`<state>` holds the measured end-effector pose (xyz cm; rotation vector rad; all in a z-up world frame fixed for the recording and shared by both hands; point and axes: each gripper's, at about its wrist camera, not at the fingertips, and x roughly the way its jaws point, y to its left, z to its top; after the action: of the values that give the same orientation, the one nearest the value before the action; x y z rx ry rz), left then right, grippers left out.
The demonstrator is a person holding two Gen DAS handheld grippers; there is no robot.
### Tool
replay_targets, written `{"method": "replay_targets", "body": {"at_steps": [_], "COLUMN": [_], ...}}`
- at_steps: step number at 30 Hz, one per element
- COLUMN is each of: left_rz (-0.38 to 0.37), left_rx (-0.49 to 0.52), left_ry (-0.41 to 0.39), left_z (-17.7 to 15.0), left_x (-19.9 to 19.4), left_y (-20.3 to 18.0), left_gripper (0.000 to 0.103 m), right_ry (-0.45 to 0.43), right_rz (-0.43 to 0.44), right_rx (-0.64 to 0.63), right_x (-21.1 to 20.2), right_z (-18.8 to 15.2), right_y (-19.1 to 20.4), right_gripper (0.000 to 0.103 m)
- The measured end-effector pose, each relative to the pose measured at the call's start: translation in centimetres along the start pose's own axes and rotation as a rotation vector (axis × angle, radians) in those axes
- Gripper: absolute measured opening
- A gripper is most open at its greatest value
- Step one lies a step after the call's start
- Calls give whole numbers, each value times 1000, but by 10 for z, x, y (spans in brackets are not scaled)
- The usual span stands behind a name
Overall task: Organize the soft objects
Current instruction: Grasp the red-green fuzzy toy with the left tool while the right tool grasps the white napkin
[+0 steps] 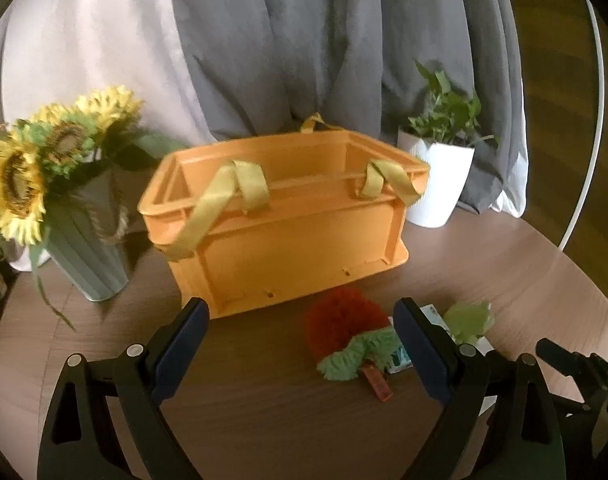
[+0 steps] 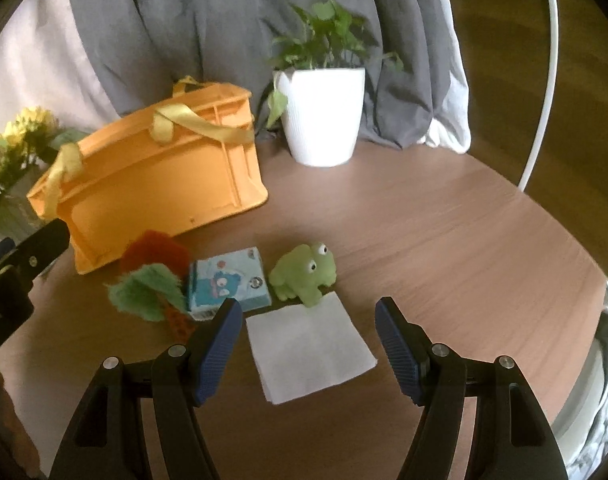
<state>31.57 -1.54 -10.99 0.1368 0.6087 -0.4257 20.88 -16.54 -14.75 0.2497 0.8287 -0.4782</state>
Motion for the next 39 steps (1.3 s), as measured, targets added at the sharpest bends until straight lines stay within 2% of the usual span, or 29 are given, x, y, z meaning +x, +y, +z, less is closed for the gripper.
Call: {"method": "replay_targets", "body": {"at_steps": [7,17,27,29,32,35,39], "left_rz": [-18,-92,-160,-175,-197,-216,-222], "left_rx": [15,8,-6,-18,-23,-29,-16], "left_ry": [41,90,202,219,241,260,261], "left_z": [-1,3,-8,-10,-15,-19,-24], "left_x": [29,63,99,104,109,112,114], "left_y": [-4,-12,-13,-13,-14,-15,-19], "left_gripper": [94,94,94,94,88,76,53], "right_ry": [70,105,145,155,154,152,143], "right_rz": [-14,-34,-53,-50,-59,-70,-66], "right_rx": [19,45,44,44,40,23,12], "right_x": [26,40,48,50,51,51,50], "right_z": [-9,-8,-8,-8,-8,-9,-10], "right_y": [1,0,4,4,6,7,8], "right_gripper": [70,70,69,65,62,57,50]}}
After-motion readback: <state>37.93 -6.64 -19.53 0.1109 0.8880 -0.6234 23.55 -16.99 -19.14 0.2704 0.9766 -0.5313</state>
